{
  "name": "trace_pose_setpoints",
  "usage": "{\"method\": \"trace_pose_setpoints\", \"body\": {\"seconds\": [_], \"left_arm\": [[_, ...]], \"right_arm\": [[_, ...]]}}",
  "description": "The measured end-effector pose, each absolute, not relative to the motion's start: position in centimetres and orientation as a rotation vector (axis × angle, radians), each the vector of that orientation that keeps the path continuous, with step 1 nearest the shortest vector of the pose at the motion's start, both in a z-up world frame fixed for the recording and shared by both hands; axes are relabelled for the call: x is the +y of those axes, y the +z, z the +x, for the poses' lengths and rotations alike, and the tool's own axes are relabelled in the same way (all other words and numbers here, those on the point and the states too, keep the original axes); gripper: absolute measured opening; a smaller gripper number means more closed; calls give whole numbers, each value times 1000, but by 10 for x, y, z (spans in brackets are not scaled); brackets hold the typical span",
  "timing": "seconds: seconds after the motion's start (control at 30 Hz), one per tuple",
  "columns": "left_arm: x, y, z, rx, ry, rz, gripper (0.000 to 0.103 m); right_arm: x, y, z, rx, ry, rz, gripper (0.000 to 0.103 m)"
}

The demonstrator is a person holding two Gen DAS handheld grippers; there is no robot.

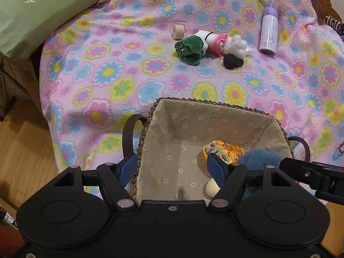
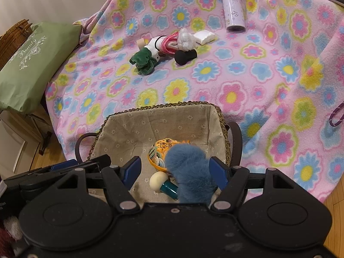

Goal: Organize soft objects
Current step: 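Open both tools to drop the wooden toy and scrunchie into the basket, then lift both tools out of the basket and move toward the toy pile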

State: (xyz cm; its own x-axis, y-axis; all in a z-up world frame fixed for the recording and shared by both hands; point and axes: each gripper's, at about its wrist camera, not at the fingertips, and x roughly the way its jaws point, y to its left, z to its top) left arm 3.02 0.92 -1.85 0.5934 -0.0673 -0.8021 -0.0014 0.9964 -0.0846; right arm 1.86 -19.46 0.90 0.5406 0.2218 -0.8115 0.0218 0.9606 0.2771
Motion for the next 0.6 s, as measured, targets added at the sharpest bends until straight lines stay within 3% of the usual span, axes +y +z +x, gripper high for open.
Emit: {"method": "trace_pose_setpoints", "body": {"seconds": [0.6], "left_arm": [[13, -13, 49, 918, -22, -8, 68]], "right_arm": [[-197, 18, 36, 939, 158, 199, 74]]}}
